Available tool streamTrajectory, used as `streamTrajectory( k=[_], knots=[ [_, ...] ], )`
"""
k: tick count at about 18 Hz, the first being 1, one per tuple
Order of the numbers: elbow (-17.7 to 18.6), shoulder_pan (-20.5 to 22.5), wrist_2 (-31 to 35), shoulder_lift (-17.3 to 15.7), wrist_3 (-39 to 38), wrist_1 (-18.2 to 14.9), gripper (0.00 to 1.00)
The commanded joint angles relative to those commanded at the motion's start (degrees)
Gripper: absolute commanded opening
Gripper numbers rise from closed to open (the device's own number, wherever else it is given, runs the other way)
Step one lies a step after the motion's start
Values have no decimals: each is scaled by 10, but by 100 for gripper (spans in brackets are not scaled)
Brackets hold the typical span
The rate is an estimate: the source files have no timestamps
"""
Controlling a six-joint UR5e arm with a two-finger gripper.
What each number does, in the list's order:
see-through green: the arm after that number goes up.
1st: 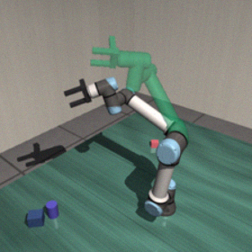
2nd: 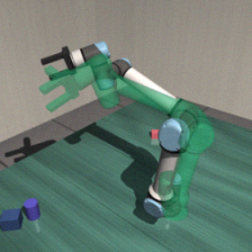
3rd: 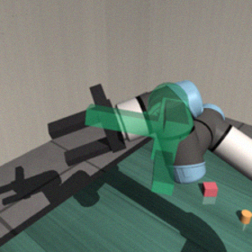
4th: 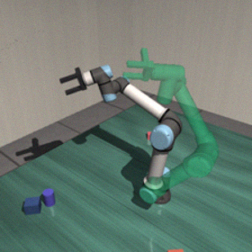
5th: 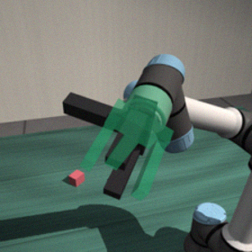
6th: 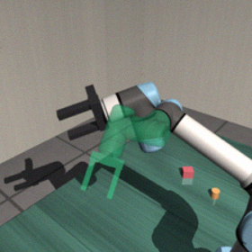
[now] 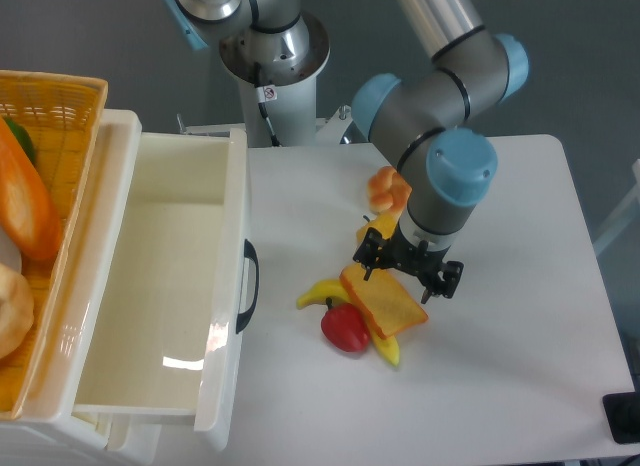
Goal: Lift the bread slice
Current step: 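Move the gripper down over the yellow bread slice beside the red pepper, then lower the open gripper onto the bread slice edge and close it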
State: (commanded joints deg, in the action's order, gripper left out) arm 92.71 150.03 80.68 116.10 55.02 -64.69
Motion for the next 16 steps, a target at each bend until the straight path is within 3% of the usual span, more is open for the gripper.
streamTrajectory(
  k=[5, 12, 16],
  knots=[
    [21, -1, -2, 3, -18, 0, 100],
    [19, -27, -2, 3, -110, 0, 100],
    [19, -33, 0, 12, -117, 2, 100]
  ],
)
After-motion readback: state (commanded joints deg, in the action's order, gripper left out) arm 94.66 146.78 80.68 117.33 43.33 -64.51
